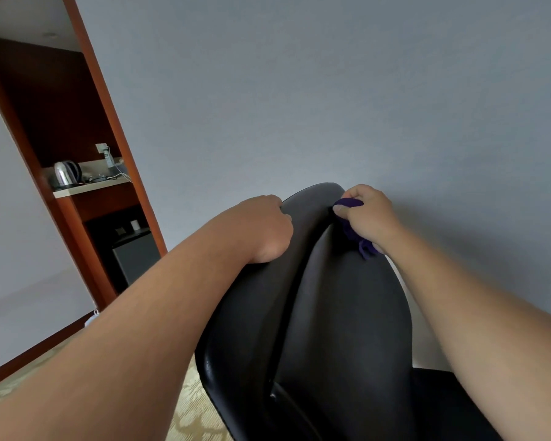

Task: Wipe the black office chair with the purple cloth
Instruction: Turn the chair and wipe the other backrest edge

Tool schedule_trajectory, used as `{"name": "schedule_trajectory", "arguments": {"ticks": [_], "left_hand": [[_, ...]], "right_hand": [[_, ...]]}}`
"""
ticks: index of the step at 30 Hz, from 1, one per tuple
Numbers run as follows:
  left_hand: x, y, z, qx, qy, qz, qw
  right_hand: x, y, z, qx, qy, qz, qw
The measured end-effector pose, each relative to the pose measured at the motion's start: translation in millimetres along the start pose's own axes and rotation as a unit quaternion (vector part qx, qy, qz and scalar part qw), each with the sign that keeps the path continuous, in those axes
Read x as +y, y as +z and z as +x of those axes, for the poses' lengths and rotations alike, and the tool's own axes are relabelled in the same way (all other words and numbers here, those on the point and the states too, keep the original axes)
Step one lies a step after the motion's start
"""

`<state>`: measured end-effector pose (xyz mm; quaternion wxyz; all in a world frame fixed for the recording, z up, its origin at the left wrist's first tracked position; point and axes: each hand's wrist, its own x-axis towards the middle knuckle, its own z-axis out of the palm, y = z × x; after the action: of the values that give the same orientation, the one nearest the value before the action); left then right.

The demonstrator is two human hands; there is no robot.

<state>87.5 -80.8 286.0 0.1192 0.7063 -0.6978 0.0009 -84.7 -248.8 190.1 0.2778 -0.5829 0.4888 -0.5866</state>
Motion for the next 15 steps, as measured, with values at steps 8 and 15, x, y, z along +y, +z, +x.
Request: {"name": "schedule_trajectory", "arguments": {"ticks": [8, 15], "left_hand": [[3, 0, -3, -0.003, -0.006, -0.011, 1.000], [6, 0, -8, -0.005, -0.002, -0.010, 1.000]], "right_hand": [[-26, -9, -72, -0.088, -0.095, -0.002, 0.992], [-34, -14, -88, -0.109, -0.144, -0.031, 0.983]]}}
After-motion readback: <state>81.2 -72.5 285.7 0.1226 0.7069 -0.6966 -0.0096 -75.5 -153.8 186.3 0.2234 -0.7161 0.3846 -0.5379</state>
